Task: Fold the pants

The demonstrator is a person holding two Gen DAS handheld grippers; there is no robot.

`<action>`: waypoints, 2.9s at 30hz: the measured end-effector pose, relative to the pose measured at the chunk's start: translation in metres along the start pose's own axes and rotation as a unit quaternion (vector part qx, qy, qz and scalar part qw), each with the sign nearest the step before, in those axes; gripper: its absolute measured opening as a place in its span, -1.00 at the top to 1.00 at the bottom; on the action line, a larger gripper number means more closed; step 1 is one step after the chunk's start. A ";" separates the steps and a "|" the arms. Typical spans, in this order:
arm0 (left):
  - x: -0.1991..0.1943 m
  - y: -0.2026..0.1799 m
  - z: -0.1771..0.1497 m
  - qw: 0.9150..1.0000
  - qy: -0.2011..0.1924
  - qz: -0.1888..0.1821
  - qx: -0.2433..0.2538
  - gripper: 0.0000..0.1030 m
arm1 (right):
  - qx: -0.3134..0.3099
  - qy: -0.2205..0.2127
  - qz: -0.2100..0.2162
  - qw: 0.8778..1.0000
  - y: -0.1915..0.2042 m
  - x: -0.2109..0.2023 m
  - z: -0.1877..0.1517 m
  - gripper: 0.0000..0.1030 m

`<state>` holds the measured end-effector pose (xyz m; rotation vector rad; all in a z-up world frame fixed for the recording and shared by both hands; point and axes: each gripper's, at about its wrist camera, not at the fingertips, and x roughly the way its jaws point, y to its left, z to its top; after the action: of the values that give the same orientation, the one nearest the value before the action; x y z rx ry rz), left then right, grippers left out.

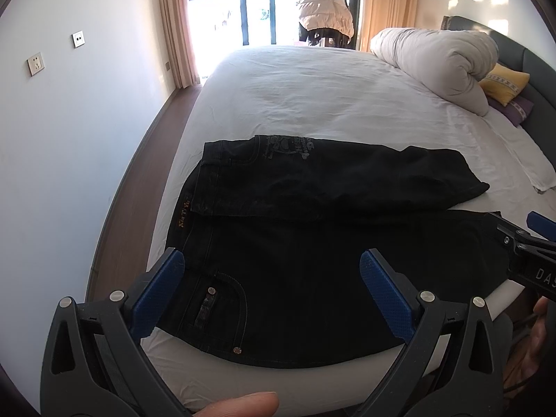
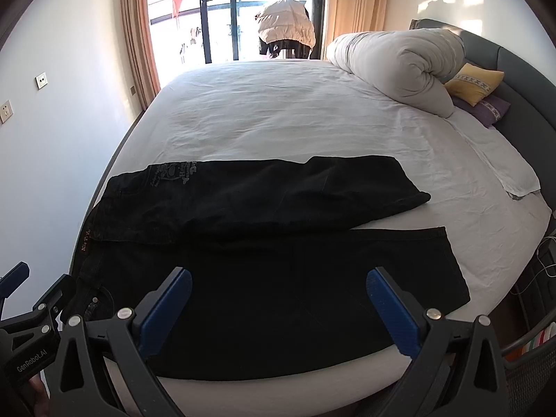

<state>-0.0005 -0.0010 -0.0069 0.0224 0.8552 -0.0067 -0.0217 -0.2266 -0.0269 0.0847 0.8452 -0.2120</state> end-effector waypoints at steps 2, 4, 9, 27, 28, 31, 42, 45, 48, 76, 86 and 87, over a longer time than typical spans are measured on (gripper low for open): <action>0.000 0.000 0.000 1.000 0.000 0.000 0.000 -1.00 | -0.001 0.001 0.000 1.000 -0.001 -0.001 -0.001 -1.00; 0.000 0.000 0.000 1.000 0.000 0.000 0.000 -1.00 | -0.002 0.003 0.000 1.000 0.001 0.000 -0.001 -1.00; 0.001 0.001 -0.002 1.000 0.001 0.000 0.000 -1.00 | -0.003 0.006 0.000 1.000 -0.001 -0.001 0.000 -1.00; 0.006 0.004 -0.011 1.000 0.006 0.001 -0.001 -1.00 | -0.005 0.011 -0.001 1.000 0.001 0.001 -0.003 -1.00; 0.006 0.004 -0.011 1.000 0.006 0.001 -0.001 -1.00 | -0.005 0.011 0.000 1.000 0.001 0.001 -0.003 -1.00; 0.008 0.004 -0.011 1.000 0.008 0.000 0.000 -1.00 | -0.006 0.011 -0.001 1.000 0.001 0.001 -0.003 -1.00; 0.029 0.007 -0.007 1.000 0.027 0.003 -0.002 -1.00 | -0.005 0.025 0.001 1.000 0.002 0.016 -0.006 -1.00; 0.041 0.008 -0.005 0.999 0.040 0.002 -0.003 -1.00 | -0.007 0.032 0.004 0.999 0.001 0.025 -0.001 -1.00; 0.054 0.009 -0.001 0.999 0.048 0.006 0.000 -1.00 | -0.015 0.035 0.007 0.999 0.003 0.035 0.005 -1.00; 0.383 0.047 0.215 0.899 0.219 -0.221 0.308 -0.53 | -0.266 0.084 0.340 0.898 0.039 0.268 0.173 -0.53; 0.402 0.052 0.208 0.884 0.270 -0.233 0.304 0.12 | -0.287 0.118 0.346 0.885 0.040 0.296 0.177 -0.53; 0.400 0.053 0.208 0.883 0.268 -0.239 0.303 0.01 | -0.289 0.120 0.344 0.885 0.043 0.299 0.177 -0.53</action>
<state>0.4201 0.0480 -0.1715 0.4191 1.3689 -0.7673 0.3100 -0.2582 -0.1343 -0.1557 1.0444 0.7391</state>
